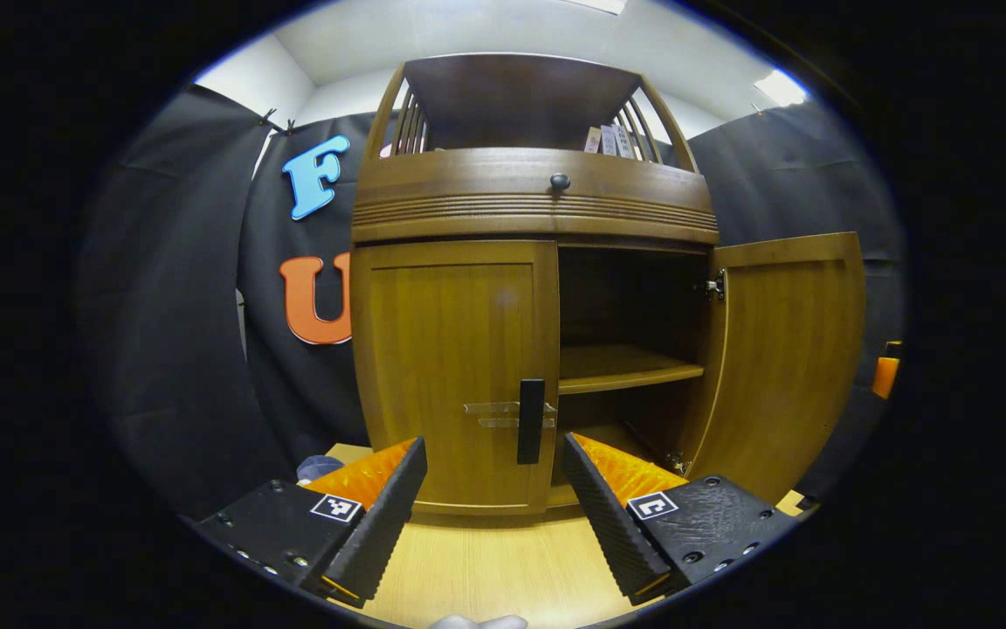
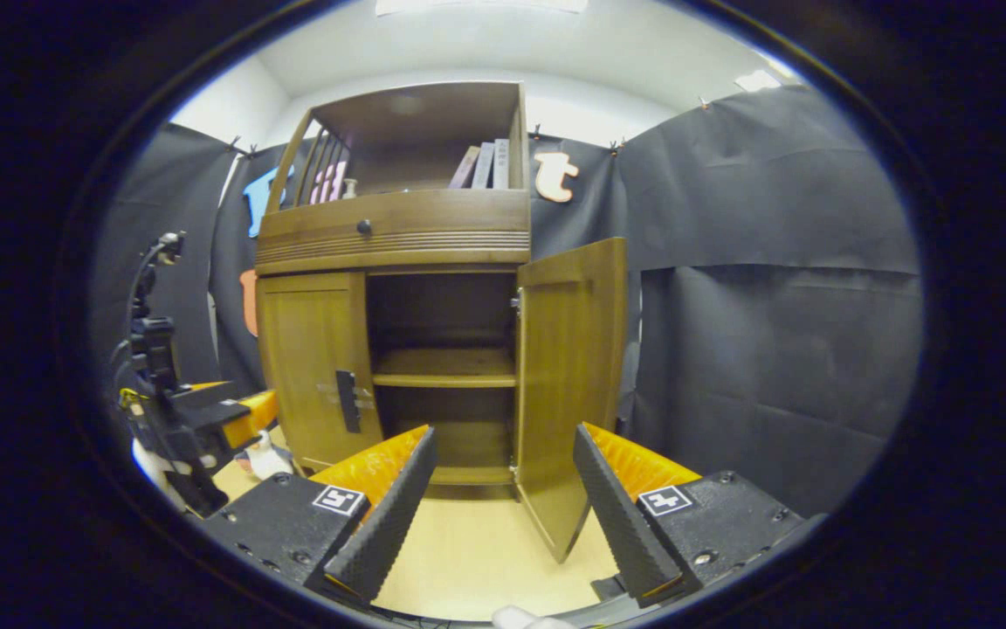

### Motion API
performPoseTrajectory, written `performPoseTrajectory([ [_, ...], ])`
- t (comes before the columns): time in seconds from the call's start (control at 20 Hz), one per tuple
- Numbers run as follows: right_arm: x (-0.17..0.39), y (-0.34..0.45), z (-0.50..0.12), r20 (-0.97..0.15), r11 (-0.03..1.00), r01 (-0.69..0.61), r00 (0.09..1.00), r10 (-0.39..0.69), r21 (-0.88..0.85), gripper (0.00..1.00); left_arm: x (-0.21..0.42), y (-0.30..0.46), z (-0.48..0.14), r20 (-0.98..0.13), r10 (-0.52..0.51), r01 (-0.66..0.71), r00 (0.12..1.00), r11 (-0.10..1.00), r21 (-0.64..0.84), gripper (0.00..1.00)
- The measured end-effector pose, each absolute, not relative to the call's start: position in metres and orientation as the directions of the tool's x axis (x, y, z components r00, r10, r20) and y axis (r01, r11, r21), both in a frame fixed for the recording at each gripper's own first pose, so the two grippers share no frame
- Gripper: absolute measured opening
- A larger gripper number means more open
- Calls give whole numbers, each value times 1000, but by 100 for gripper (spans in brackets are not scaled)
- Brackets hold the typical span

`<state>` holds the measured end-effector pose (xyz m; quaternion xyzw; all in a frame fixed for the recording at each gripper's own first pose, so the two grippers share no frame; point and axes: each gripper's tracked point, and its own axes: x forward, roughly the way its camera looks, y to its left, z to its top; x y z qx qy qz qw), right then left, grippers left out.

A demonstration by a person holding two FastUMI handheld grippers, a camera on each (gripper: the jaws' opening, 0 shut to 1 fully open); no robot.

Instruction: Open the right door of the double-door shoe cabinet with the right hand, and open the left door with the left hand.

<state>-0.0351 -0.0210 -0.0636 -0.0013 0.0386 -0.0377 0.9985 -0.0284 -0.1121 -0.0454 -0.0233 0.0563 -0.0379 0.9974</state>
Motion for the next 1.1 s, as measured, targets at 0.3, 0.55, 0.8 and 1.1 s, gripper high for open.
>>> performPoseTrajectory([
  [0.3, -30, -10, -61, -102, 996, 81, 991, -85, -43, 100, -20, -120, -47, -103, -105, 99, 989, 993, -60, 95],
  [0.55, -21, -16, -58, -119, 991, 116, 985, -123, -67, 100, -14, -119, -49, -100, -106, 102, 989, 994, -46, 95],
  [0.8, -17, -26, -62, -141, 984, 152, 976, -164, -91, 99, -20, -119, -46, -120, -92, 84, 989, 994, -70, 94],
  [1.1, -12, -28, -64, -149, 984, 153, 975, -166, -95, 99, -2, -109, -51, -100, -88, 80, 991, 994, -76, 41],
])
